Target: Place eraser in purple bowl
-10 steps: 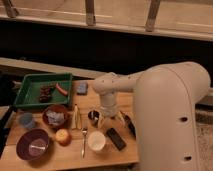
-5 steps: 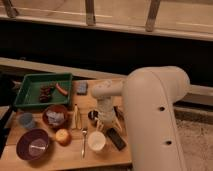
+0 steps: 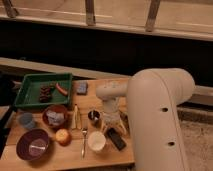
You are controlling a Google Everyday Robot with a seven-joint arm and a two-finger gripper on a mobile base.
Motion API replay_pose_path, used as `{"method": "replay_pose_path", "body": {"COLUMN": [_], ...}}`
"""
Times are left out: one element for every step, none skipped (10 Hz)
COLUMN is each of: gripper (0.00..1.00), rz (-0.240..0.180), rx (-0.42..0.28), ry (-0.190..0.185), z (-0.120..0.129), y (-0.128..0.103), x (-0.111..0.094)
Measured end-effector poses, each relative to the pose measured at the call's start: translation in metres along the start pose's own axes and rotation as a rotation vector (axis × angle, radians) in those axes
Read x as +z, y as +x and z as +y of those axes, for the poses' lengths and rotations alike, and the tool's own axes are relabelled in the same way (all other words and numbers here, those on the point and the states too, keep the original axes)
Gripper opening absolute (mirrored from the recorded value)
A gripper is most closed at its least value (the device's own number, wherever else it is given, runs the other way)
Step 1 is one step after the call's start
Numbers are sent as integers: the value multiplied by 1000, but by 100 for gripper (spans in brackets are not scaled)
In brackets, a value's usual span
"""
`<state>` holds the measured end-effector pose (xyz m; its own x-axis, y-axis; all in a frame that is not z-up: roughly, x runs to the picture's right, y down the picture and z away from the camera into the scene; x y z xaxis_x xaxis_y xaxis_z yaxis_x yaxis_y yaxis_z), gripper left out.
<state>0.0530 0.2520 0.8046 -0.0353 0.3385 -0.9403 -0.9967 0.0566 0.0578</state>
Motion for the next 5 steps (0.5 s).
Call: {"method": "replay_pose_path", "body": {"gripper": [61,53,43,31,20], "rz": [8,13,18,21,22], "rx": [-4,-6,-5,-8,-8], "ry": [1,0,-2,-6,-8], "z": [0,-1,-2,-3,-4], "y": [0,0,0,0,0], "x": [1,2,3,4,4]}}
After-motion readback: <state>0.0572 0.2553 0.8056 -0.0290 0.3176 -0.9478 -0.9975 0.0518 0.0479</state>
